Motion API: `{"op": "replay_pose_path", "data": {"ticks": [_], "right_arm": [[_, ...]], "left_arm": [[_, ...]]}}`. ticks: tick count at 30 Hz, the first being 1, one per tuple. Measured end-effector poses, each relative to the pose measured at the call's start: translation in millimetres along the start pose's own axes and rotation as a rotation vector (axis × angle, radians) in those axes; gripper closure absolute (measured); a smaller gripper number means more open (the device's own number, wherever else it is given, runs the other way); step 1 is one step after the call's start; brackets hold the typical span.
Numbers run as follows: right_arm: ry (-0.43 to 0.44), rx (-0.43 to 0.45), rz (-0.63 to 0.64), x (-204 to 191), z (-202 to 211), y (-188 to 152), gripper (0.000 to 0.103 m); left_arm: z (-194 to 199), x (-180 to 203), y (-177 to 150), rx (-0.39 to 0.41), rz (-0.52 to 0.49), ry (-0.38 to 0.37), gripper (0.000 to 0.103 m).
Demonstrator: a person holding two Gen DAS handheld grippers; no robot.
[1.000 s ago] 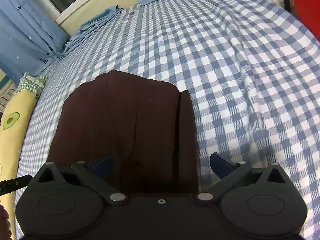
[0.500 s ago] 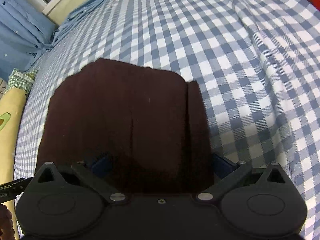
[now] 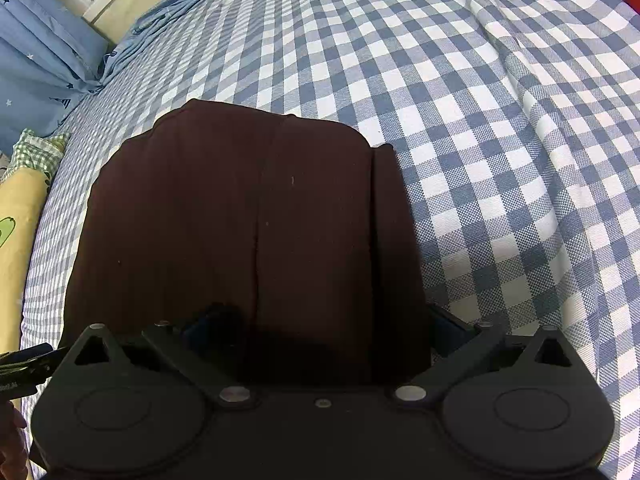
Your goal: Fold small clothes
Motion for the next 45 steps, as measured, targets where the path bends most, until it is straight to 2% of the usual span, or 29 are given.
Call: {"op": "replay_pose_path", "data": {"ticks": [16,22,26,36,45], "right_arm": [[-0.018,0.022,0.042,-4.7,-3.7,-8.9,0.000],[-0.027,0.069,0.058,-5.8,-4.1,-16.3,0.000],[-0.022,0.077,0.060,-4.1,-3.3,-16.8,0.000],[-0.030,0.050,0.062,-7.0,-4.7,-12.8,0.000],[-0.029,0.031,0.066,-4.5,-6.2,-5.6,0.000]], "left_arm": [[-19.3,4.6,4.5,-0.052,-0.002,-0.006,0.000],[-21.8,5.6,1.9,-0.037,0.008,-0.001,0.000],[-20.2,7.5,2.1,-0.023,-0.021,0.000,0.000],[-28.6,2.3,7.0,-0.097,0.039,-0.041,0.000],[-24.8,10.8,4.1,-0.043,-0.008,-0.006,0.000]]}}
Point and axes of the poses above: each gripper's, at about its wrist camera, not at the fingertips, and z roughly against the way its jaws point, x to its right, y to its top, the point moved 2 cm from there along -z, roughly the way its jaws point, and after that the axes turned 10 degrees about y, right-handed, at the moved point
